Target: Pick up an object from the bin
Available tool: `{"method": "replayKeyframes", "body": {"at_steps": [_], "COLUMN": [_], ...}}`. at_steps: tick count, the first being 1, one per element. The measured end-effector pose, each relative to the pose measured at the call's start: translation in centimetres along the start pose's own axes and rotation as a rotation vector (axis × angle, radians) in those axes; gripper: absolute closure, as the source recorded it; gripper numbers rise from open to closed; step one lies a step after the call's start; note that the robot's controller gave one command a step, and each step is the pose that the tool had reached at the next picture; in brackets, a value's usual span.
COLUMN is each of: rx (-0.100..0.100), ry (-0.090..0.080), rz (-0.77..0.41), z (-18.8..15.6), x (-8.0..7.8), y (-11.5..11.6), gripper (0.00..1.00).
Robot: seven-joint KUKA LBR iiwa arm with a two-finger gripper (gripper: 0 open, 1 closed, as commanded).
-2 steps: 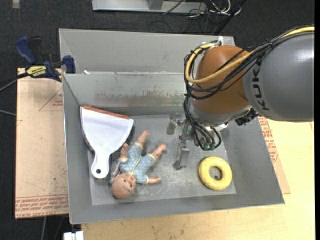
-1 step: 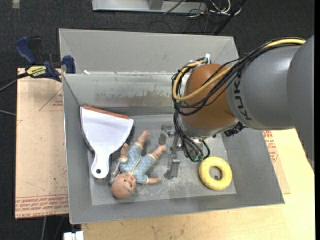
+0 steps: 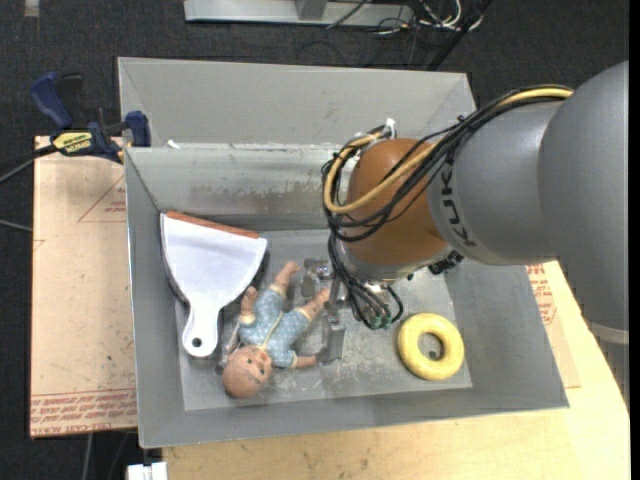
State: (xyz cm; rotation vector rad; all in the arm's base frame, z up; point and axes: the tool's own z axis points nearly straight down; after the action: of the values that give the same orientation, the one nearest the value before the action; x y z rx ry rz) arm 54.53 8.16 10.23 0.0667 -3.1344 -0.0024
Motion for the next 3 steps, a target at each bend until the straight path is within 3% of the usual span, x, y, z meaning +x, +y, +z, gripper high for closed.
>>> {"method": "replayKeyframes", "body": {"at_steps": [1,2,3], "rx": [-0.001,-0.001,-0.002], "ry": [-0.011,-0.011,-0.014], "rz": [-0.043,-0.043,-0.057], "z": [2.0,2.0,-12.6], "x": [5.2,5.2,4.5], "y": [0.1,0.1,-0.3], "gripper": [1.00,1.00,1.00]}}
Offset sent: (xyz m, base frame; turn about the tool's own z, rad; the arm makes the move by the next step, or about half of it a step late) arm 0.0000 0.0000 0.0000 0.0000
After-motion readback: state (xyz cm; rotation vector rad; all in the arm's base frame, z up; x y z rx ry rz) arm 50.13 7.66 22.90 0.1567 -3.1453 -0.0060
